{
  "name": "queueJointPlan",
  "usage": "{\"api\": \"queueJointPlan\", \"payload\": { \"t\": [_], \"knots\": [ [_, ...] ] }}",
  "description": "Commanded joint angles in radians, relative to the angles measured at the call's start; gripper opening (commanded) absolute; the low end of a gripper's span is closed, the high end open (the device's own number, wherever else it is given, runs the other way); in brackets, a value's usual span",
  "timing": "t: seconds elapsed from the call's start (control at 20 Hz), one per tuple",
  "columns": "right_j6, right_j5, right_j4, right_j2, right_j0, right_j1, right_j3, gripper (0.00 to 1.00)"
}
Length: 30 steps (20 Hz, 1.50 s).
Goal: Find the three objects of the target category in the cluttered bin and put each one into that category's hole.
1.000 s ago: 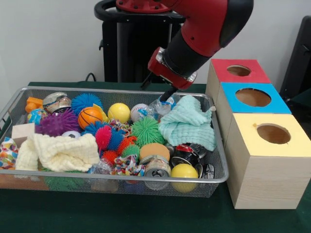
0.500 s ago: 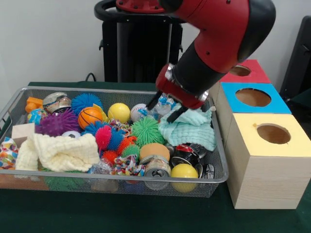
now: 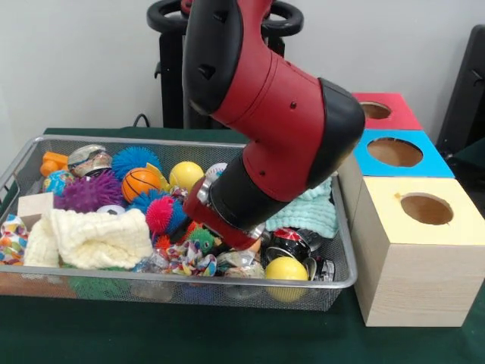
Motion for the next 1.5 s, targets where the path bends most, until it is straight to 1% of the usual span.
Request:
{"api": "queueJointPlan", "payload": {
  "t": [0.05, 0.15, 0.25, 0.35, 0.45, 0.5, 0.6, 0.75, 1.05, 1.3, 1.5],
  "knots": [
    [0.331, -0.081, 0.1, 0.116, 0.005, 0.018, 0.032, 1.0],
    [0.279, -0.142, 0.086, 0.142, 0.022, -0.089, 0.184, 1.0],
    [0.231, -0.154, 0.078, 0.142, 0.045, -0.197, 0.302, 1.0],
    [0.193, -0.109, 0.079, 0.129, 0.068, -0.284, 0.365, 1.0],
    [0.157, -0.046, 0.086, 0.123, 0.079, -0.339, 0.385, 1.0],
    [0.151, -0.015, 0.09, 0.119, 0.084, -0.354, 0.383, 1.0],
    [0.149, 0.017, 0.088, 0.112, 0.094, -0.364, 0.38, 1.0],
    [0.176, 0.015, 0.085, 0.106, 0.106, -0.358, 0.378, 1.0],
    [0.178, 0.02, 0.068, 0.108, 0.119, -0.352, 0.378, 1.0],
    [0.194, -0.01, 0.058, 0.113, 0.129, -0.325, 0.378, 1.0],
    [0.206, -0.08, 0.062, 0.127, 0.129, -0.326, 0.42, 1.0]
  ]
}}
